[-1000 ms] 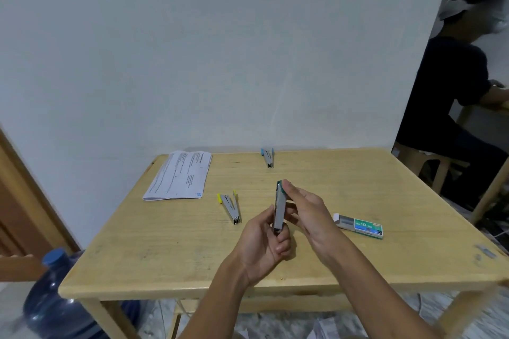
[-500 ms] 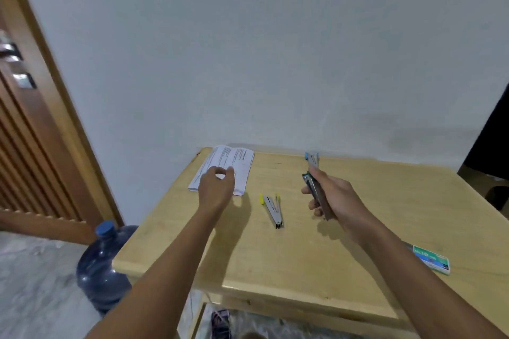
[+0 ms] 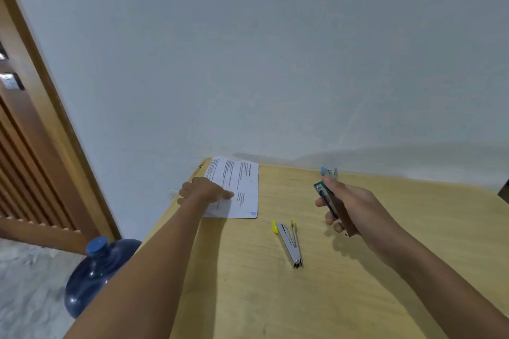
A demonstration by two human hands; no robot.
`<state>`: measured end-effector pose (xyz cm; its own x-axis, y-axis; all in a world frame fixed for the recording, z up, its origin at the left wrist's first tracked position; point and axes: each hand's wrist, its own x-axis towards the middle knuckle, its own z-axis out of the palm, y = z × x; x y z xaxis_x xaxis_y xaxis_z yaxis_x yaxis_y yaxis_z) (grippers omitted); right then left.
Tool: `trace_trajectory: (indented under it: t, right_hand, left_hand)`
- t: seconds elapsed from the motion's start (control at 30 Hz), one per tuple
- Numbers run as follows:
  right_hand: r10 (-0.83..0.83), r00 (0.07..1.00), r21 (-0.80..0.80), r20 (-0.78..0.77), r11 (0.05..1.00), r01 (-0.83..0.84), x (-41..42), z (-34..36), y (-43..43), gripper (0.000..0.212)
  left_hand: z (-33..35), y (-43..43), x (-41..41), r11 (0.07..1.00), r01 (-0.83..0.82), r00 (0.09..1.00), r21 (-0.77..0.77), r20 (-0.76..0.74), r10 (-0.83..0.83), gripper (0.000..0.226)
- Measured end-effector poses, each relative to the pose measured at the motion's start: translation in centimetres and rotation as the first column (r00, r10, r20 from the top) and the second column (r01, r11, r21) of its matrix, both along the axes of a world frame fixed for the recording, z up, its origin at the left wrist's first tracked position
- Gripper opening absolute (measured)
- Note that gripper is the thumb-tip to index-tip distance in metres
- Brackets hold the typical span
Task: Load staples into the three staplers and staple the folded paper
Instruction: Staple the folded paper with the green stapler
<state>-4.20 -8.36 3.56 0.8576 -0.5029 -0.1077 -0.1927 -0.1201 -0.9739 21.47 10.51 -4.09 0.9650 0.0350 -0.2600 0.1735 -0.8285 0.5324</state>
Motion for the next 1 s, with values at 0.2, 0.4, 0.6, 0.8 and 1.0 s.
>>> trace_trajectory:
  t: [0.2, 0.4, 0.6, 0.8, 1.0]
  right_hand:
    - [0.091, 0.996, -0.045, 0.021, 0.995, -0.090, 0.3, -1.1, 0.1, 0.083]
    - [-0.016, 1.000, -0.158, 0.023, 0.987, 0.019, 1.1, -0.8, 0.5, 0.056]
    - [-0.020, 0.986, -0.104, 0.163, 0.994, 0.037, 1.1, 0.5, 1.6, 0.018]
    - [0.019, 0.966, -0.104, 0.257, 0.995, 0.008, -1.3, 1.1, 2.8, 0.015]
    - [0.104, 0.951, -0.159, 0.292, 0.986, -0.059, -4.7, 1.6, 2.9, 0.041]
  left_hand:
    - [0.9, 1.2, 0.2, 0.887, 0.145, 0.981, -0.439, 0.179, -0.072, 0.017]
    - [5.3, 3.5, -5.0, 0.621, 0.366, 0.930, -0.693, 0.297, -0.217, 0.020]
    - [8.1, 3.7, -11.2, 0.376, 0.401, 0.884, -0.836, 0.245, -0.399, 0.030]
    - [9.6, 3.9, -15.5, 0.333, 0.419, 0.853, -0.845, 0.240, -0.464, 0.027]
    - [10.3, 4.2, -18.6, 0.284, 0.390, 0.857, -0.876, 0.232, -0.459, 0.026]
